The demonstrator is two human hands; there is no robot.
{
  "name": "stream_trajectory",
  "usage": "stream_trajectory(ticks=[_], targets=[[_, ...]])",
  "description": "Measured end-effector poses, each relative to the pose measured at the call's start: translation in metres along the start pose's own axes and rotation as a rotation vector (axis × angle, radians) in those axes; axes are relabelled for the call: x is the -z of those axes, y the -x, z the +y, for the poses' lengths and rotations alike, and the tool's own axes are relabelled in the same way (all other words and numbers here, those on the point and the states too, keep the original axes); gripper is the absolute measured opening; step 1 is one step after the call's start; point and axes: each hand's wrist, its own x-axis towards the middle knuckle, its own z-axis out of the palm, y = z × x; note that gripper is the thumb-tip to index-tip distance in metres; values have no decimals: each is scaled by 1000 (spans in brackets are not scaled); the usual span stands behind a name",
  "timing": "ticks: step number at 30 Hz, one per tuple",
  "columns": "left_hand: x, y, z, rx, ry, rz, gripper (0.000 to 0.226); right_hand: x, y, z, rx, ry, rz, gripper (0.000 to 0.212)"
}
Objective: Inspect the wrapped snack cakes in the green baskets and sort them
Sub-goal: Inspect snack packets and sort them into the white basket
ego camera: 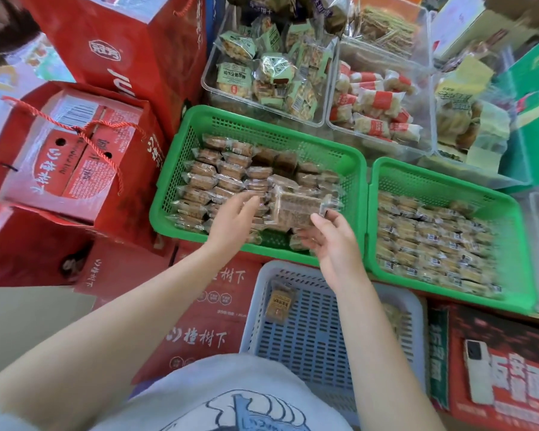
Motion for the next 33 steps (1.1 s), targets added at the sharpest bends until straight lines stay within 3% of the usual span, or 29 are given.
stream_trajectory(ticks=[2,4,10,14,16,21,25,28,31,33], targets=[[3,19,19,173,369,-63,35,-3,14,5,25,55,-48,11],[7,35,21,204,572,-102,27,-6,28,9,59,92,-88,11],[19,72,17,281,853,-129,21,-8,58,22,153,206,-78,15],[23,92,14,392,938,-119,16,-6,71,28,500,668,85,18],[25,101,13,442,983,-117,18,-8,80,29,679,776,176,16],[28,116,3,457,799,-87,7,-15,98,36,675,810,190,13],[27,133,10,241,391,53,15,-17,112,35,595,806,124,14],[29,149,18,74,265,143,12,-18,123,30,556,777,76,14],[35,158,20,20,273,133,9,-19,134,22,433,611,59,19],[41,163,24,11,302,88,16,-17,140,18,245,381,-13,35]])
